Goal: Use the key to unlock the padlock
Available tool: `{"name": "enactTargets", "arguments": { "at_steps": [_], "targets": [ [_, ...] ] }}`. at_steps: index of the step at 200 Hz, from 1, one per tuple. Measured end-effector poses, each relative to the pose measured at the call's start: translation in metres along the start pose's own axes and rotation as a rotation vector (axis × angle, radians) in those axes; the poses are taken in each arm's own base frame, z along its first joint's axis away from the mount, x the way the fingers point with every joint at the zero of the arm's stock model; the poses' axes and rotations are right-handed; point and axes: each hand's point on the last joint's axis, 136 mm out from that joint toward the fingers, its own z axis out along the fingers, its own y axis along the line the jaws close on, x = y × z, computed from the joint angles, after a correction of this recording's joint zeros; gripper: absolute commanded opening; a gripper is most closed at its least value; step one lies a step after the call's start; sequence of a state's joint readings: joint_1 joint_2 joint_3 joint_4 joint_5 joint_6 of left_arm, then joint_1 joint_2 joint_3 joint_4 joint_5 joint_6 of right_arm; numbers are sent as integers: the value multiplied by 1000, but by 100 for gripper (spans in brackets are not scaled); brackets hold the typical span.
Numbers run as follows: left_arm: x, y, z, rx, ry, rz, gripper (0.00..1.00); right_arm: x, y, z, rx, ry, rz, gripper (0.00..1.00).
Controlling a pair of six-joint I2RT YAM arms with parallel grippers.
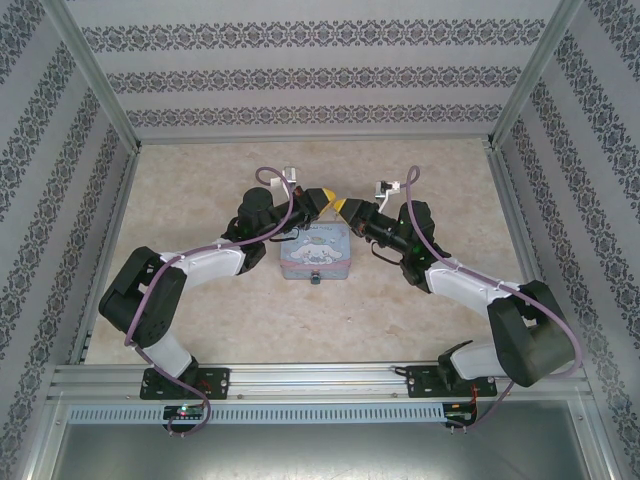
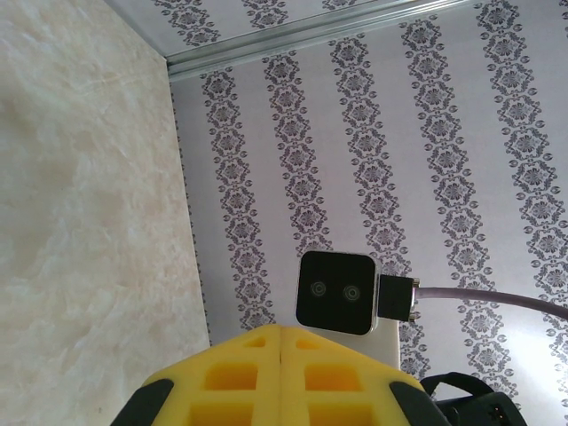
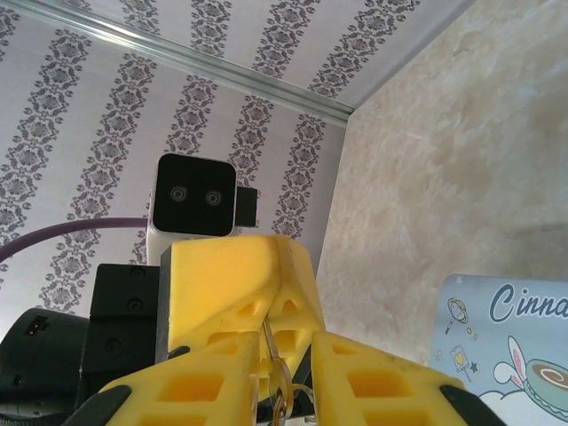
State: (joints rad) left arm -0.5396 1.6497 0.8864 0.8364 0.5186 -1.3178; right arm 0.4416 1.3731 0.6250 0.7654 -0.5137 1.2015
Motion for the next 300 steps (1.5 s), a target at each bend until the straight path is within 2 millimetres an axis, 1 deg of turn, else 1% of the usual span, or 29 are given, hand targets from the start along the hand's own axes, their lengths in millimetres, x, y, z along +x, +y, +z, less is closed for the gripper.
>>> {"name": "enactTargets", "arguments": {
  "at_steps": [20,65,101,135,147,159,165,178,193,231,252,266,273,289,300],
  "targets": [
    [2,0,1,0,4,-1,0,0,0,0,-1,0,0,18],
    [1,3,1,-13,1,-6,0,0,-1,0,-8,-4,5,0],
    [2,4,1,-14,2,-7,0,1,-1,-2,-13,-7,9,0],
    [8,12,0,-33,2,-16,0,3,-10,-5,-3,-9,29,0],
    [8,14,0,-41,-1,-18,15,4,-12,-6,-1,-8,33,0],
    [9,14,0,-45,-3,-15,34,5,-12,-6,-1,-8,36,0],
    [8,14,-1,-49,-11,-13,42,4,-14,-7,2,-10,38,0],
    [7,13,-5,-63,-27,-6,54,4,-17,-9,9,-14,44,0],
    [5,9,-14,-78,-49,8,65,4,-21,-10,17,-16,50,0],
    [4,-10,-47,-116,-101,81,82,6,-29,-13,35,-14,61,0],
    [9,-12,-64,-166,-96,131,87,7,-30,-13,39,-13,67,0],
    [15,-5,-76,-220,-79,171,89,7,-30,-13,39,-12,67,0],
    [19,2,-83,-255,-67,193,89,7,-30,-13,39,-12,66,0],
    [32,20,-99,-334,-30,233,89,8,-32,-13,46,-10,70,0],
    [45,36,-110,-384,5,258,86,9,-35,-14,59,-5,73,0]
  ]
}}
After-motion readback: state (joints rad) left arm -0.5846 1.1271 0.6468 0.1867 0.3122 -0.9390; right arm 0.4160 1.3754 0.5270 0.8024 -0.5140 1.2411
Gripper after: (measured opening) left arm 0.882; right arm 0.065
